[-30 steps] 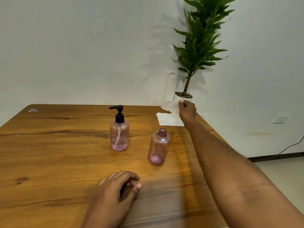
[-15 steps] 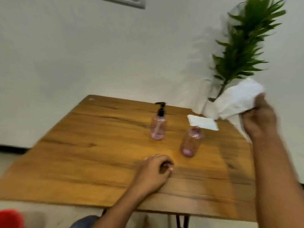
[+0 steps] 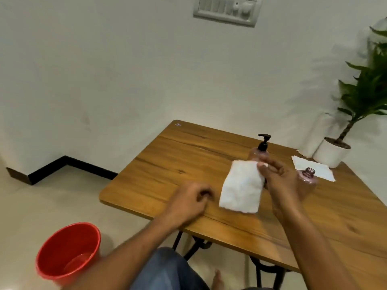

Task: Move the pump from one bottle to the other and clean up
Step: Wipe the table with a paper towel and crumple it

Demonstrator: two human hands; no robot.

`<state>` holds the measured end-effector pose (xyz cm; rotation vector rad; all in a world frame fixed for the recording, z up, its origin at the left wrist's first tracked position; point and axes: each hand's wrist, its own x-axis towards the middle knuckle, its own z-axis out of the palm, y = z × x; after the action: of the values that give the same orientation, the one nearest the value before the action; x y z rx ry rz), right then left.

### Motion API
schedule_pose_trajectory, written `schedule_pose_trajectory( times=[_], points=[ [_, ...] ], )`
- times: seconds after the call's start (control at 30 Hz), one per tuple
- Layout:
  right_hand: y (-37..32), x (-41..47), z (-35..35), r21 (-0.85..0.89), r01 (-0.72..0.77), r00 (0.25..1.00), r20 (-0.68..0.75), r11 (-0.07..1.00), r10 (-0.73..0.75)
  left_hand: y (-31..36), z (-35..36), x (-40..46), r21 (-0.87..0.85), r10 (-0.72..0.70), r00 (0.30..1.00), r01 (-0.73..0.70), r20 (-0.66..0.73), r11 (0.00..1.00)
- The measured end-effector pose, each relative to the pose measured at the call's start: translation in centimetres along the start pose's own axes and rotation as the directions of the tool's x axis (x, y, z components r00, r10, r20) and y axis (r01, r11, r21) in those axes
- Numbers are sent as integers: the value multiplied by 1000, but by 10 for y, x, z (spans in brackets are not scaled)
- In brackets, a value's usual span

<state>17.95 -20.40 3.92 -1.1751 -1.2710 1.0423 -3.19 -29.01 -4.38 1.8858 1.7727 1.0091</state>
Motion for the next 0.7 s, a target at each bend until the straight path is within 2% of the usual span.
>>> schedule_pose_trajectory(
  times=[0.07,0.13,0.17,0.23,0.27,0.37,0.43,0.5,0.57,0.7],
  points=[
    [1,0,23,-93,223,974,-29,970,-227,-29,-33,3,16,-124,984,127,-126,992],
    [6,-5,46,-234,374,927,130,897,-353,-52,-58,8,32,-212,954,223,-213,974],
    [12,-11,56,-314,397,909,262,862,-323,-60,-64,10,61,-233,947,252,-222,966],
    [29,-22,79,-476,397,851,510,785,-121,-76,-71,19,160,-240,950,273,-198,949],
    [36,-29,86,-528,400,830,555,749,-53,-80,-72,23,203,-234,956,268,-177,942],
    [52,-34,97,-669,436,865,497,602,-75,-91,-79,39,238,-217,967,244,-132,940],
    [62,-31,99,-764,440,862,507,473,18,-102,-87,49,252,-227,962,259,-149,932],
    [72,-23,97,-807,473,827,545,354,137,-118,-93,55,286,-225,958,269,-178,920],
    [77,-9,95,-818,490,813,554,301,180,-133,-91,57,303,-203,954,265,-221,915],
    [78,33,109,-842,472,822,527,262,214,-146,-80,59,338,-136,948,233,-288,912]
  ],
)
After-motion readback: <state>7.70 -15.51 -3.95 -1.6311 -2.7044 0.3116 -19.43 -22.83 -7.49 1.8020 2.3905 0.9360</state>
